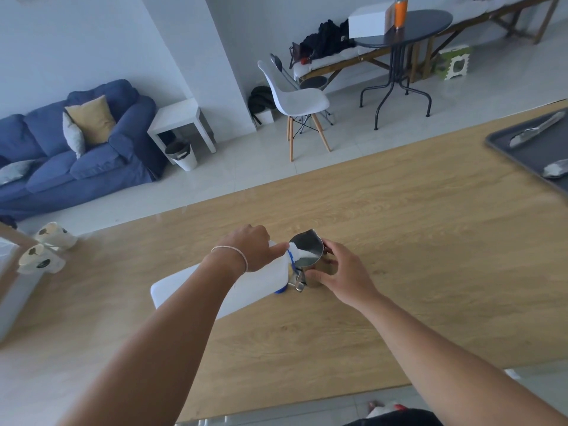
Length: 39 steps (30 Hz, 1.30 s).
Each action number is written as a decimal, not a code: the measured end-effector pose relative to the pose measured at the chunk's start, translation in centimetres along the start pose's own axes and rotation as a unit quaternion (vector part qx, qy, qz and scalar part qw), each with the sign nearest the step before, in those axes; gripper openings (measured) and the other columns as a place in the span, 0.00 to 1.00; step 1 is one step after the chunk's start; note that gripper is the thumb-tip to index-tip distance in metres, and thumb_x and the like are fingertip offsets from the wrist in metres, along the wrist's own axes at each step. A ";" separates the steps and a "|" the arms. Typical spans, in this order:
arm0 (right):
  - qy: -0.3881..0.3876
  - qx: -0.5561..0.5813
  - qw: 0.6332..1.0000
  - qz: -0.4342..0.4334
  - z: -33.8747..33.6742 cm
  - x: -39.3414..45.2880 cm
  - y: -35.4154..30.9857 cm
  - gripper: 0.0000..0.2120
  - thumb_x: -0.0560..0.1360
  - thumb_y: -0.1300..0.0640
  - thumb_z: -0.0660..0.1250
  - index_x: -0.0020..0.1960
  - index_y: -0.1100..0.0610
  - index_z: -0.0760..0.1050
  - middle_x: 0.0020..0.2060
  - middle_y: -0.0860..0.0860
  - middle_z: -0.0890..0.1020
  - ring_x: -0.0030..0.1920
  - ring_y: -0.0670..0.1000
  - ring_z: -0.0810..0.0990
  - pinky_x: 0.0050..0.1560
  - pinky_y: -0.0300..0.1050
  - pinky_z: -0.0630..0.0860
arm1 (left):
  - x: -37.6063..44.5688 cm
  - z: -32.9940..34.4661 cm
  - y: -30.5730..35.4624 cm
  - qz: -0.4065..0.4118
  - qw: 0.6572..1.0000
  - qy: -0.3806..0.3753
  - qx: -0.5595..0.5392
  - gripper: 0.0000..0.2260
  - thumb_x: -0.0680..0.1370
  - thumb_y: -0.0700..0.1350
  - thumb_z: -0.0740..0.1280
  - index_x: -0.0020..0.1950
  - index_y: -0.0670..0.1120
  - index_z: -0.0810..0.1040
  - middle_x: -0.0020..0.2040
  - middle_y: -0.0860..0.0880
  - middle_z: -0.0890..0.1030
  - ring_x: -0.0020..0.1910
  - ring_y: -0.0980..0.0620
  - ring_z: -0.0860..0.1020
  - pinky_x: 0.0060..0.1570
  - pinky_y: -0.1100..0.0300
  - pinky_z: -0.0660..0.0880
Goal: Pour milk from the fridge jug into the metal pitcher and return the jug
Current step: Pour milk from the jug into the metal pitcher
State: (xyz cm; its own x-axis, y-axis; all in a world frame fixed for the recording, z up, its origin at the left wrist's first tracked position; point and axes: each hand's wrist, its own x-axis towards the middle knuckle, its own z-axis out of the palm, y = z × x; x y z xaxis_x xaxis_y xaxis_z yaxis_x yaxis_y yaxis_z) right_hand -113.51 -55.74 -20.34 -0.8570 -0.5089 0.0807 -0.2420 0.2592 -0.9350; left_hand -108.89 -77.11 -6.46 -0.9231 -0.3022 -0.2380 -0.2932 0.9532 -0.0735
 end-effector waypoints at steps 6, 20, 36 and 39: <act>-0.001 -0.005 1.000 -0.005 0.1 0.0 0.0 0.40 0.67 0.37 0.78 0.75 0.47 0.68 0.62 0.42 0.79 0.61 0.44 0.79 0.61 0.50 0.80 | -0.1 0.1 -0.2 0.000 1.000 0.001 0.000 0.28 0.76 0.71 0.56 0.38 0.48 0.77 0.35 0.49 0.77 0.34 0.50 0.76 0.30 0.57 0.67; 0.005 0.003 1.000 -0.002 0.2 0.0 0.0 0.42 0.66 0.33 0.76 0.74 0.46 0.68 0.62 0.39 0.79 0.61 0.41 0.78 0.62 0.49 0.80 | 0.0 -0.4 -0.4 0.003 1.000 -0.012 0.029 0.29 0.76 0.71 0.57 0.43 0.46 0.80 0.39 0.49 0.79 0.37 0.50 0.77 0.31 0.57 0.66; 0.016 -0.006 1.000 0.000 0.4 -0.4 -0.2 0.40 0.67 0.35 0.76 0.74 0.46 0.69 0.61 0.40 0.79 0.61 0.43 0.79 0.60 0.50 0.80 | 0.0 -0.9 -0.5 -0.007 1.000 0.000 0.027 0.28 0.75 0.71 0.57 0.41 0.47 0.78 0.37 0.49 0.77 0.34 0.52 0.74 0.30 0.59 0.66; 0.019 -0.005 1.000 0.000 0.5 -0.5 -0.2 0.37 0.68 0.38 0.77 0.73 0.45 0.70 0.60 0.40 0.79 0.60 0.43 0.79 0.60 0.50 0.80 | -0.1 -1.0 -0.6 -0.004 1.000 0.001 0.027 0.28 0.76 0.71 0.57 0.41 0.47 0.79 0.37 0.49 0.78 0.33 0.52 0.74 0.30 0.59 0.66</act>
State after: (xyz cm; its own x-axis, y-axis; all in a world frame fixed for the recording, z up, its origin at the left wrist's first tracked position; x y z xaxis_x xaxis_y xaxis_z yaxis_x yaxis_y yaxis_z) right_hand -112.80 -55.98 -20.34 -0.8738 -0.4771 0.0941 -0.2461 0.2669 -0.9318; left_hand -108.86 -77.61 -5.38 -0.9211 -0.3102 -0.2354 -0.2869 0.9493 -0.1283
